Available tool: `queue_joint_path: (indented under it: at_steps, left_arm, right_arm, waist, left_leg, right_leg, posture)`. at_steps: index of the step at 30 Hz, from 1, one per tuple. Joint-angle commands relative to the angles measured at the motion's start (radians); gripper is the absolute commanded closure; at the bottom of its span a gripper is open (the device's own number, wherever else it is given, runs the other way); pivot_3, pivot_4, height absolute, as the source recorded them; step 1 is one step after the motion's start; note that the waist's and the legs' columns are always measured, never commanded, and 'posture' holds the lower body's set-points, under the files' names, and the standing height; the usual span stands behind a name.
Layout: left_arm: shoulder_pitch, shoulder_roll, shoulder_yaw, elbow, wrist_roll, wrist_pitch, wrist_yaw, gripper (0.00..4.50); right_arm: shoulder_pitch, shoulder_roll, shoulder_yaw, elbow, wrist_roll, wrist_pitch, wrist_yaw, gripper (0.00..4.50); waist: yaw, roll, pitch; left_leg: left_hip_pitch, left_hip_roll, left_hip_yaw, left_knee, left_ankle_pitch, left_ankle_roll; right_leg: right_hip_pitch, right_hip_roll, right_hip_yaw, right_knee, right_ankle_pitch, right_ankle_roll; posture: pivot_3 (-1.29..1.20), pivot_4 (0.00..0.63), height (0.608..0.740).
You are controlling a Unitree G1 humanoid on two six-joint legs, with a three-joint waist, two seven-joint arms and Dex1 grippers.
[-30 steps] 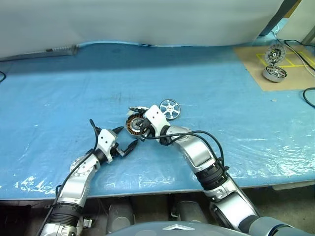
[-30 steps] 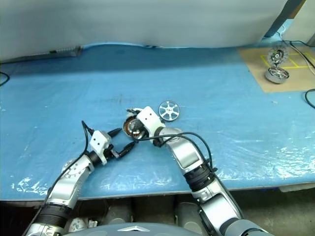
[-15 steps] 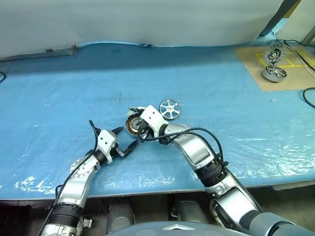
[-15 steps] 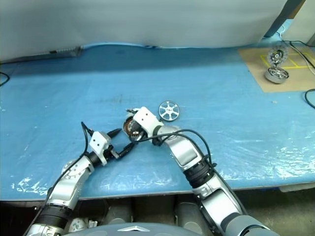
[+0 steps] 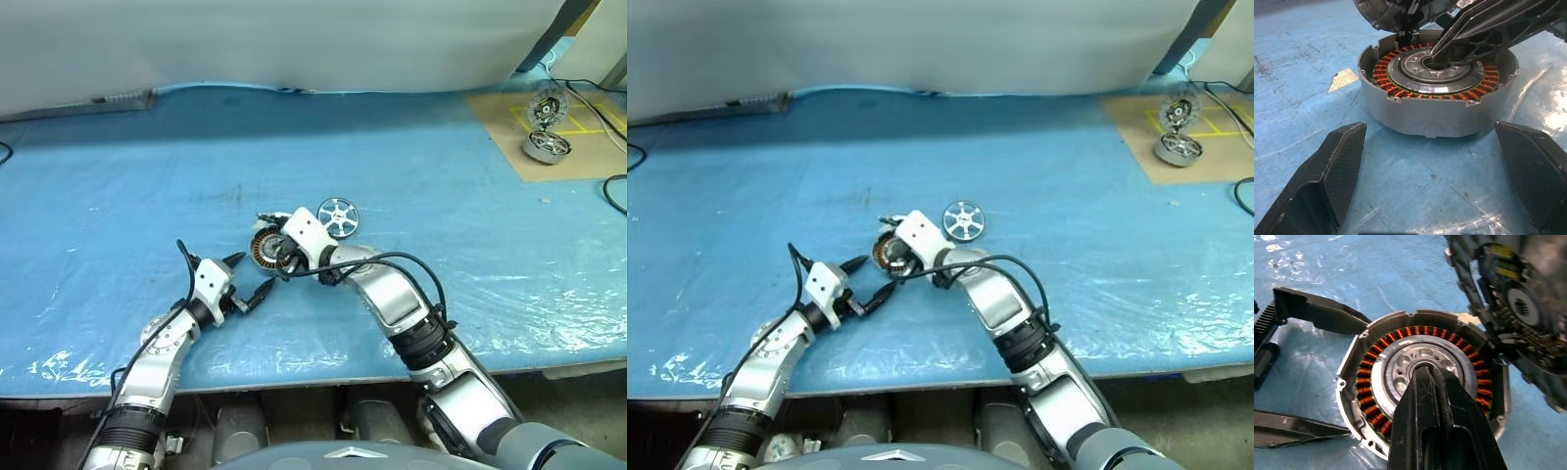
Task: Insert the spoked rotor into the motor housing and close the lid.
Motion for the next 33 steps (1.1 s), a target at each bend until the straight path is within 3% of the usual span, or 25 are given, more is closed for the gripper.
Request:
queue_joint_path:
  at_steps: [1,17,28,33]
  left_arm:
    - [0.007,-0.001,0.003,-0.011,-0.003,-0.009,0.002,0.0]
    - [0.013,0.003,0.006,-0.028,-0.007,-0.001,0.003,0.0]
    - [0.004,0.012,0.013,-0.029,-0.014,0.001,-0.008,0.0]
    - [-0.006,0.014,0.013,-0.019,-0.015,0.002,-0.013,0.0]
  right_arm:
    - [0.007,0.002,-0.011,-0.014,-0.012,0.018,-0.035,4.43]
    - [0.023,-0.008,-0.024,-0.138,0.053,-0.009,0.032,4.43]
    - [0.212,-0.214,-0.186,-0.498,0.171,0.176,0.075,4.43]
    - [0.25,-0.266,-0.244,-0.53,0.165,0.204,0.016,4.43]
  waist:
    - [0.0,0.0,0.0]
    - [0.0,0.0,0.0]
    - [0.005,0.0,0.0]
    - [0.0,0.0,0.0]
  left_leg:
    - [0.0,0.0,0.0,0.0,0.0,0.0]
    - [0.0,0.0,0.0,0.0,0.0,0.0]
    - [0.0,0.0,0.0,0.0,0.0,0.0]
    - [0.001,0.0,0.0,0.0,0.0,0.0]
  right_leg:
    - [0.0,0.0,0.0,0.0,0.0,0.0]
    - [0.0,0.0,0.0,0.0,0.0,0.0]
    - [0.0,0.0,0.0,-0.001,0.0,0.0]
    - [0.0,0.0,0.0,0.0,0.0,0.0]
  posture:
    - [0.0,0.15,0.74]
    - [0.0,0.15,0.74]
    - [0.0,0.15,0.74]
    - [0.0,0.15,0.74]
